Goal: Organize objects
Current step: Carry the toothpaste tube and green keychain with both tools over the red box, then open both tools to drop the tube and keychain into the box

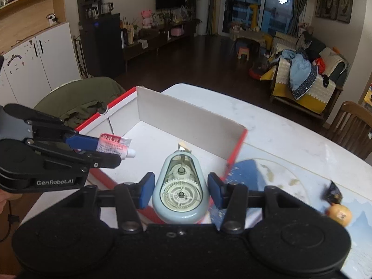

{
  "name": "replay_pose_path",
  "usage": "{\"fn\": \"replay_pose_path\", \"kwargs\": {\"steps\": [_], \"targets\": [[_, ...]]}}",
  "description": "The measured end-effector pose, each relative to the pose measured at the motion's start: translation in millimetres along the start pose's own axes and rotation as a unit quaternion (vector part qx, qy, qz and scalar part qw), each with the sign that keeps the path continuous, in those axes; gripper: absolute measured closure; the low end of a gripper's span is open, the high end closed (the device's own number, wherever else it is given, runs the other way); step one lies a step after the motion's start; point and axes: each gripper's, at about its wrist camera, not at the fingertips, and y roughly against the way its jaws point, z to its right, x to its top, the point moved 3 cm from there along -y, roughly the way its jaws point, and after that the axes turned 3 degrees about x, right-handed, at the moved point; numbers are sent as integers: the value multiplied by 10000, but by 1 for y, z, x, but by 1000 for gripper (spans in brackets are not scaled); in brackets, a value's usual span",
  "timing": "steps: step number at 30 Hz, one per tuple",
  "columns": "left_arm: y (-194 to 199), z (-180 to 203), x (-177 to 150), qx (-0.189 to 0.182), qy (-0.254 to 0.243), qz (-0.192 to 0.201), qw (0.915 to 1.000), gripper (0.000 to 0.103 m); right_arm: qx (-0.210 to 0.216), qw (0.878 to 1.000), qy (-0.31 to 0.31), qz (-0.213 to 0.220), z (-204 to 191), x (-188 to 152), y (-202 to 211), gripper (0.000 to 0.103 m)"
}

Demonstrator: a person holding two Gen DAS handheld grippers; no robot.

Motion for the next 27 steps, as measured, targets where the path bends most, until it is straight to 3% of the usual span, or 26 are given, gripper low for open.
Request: {"fn": "replay_pose_path", "kwargs": {"steps": [11,20,27], "targets": [[-71,-48,14,242,-506,-703,9960,78,-187,9980,120,-590,-17,24,-85,54],[-121,-42,11,207,-939,-1160,9886,78,-269,9916,-103,-1257,-15,14,-141,54],[-146,-39,4,165,-1125,-1641,9799,78,-205,9862,-335,-1605,-6,7,-160,54]]}}
